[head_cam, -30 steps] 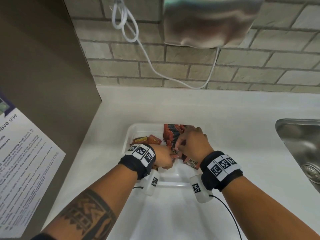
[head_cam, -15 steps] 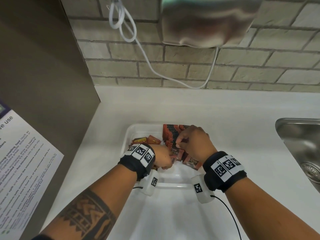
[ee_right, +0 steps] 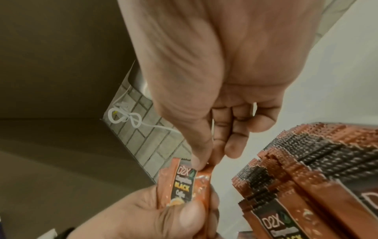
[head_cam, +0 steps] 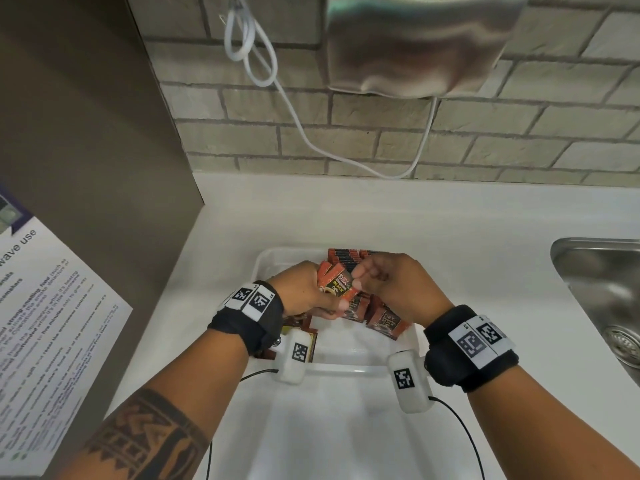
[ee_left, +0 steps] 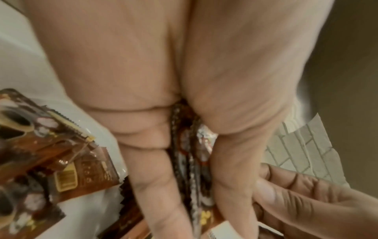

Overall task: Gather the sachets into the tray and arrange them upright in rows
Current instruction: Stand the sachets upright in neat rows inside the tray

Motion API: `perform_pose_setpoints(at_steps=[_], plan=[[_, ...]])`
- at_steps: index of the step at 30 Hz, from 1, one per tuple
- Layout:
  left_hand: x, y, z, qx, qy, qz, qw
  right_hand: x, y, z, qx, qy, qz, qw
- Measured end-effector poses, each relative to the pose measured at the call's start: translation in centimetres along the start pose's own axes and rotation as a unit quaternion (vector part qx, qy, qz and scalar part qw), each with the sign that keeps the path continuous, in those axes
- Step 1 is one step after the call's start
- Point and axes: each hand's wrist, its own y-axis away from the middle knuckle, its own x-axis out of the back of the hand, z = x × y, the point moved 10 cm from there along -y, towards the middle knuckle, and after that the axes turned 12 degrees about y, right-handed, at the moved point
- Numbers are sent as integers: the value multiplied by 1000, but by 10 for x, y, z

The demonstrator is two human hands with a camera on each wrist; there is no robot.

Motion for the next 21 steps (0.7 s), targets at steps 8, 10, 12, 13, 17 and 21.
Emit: perform_pose_setpoints(at_steps=[8, 10, 12, 13, 17, 21], plan=[[0, 6, 17, -96, 35, 46, 994, 9, -1, -7, 2, -33, 24, 999], [8, 4, 14, -78, -47, 71, 993, 17, -2, -6, -4, -13, 60, 998], [26, 3, 11, -48, -223, 117, 967, 22, 0, -7, -6, 26, 85, 996], [36, 4, 12, -32, -301, 143, 942, 21, 1, -6, -9, 47, 85, 995], [39, 10, 11, 43, -418, 113, 900, -2, 2, 3, -30, 138, 40, 989], [-2, 0, -6, 74, -464, -7, 883, -16, -2, 12, -57, 263, 34, 962]])
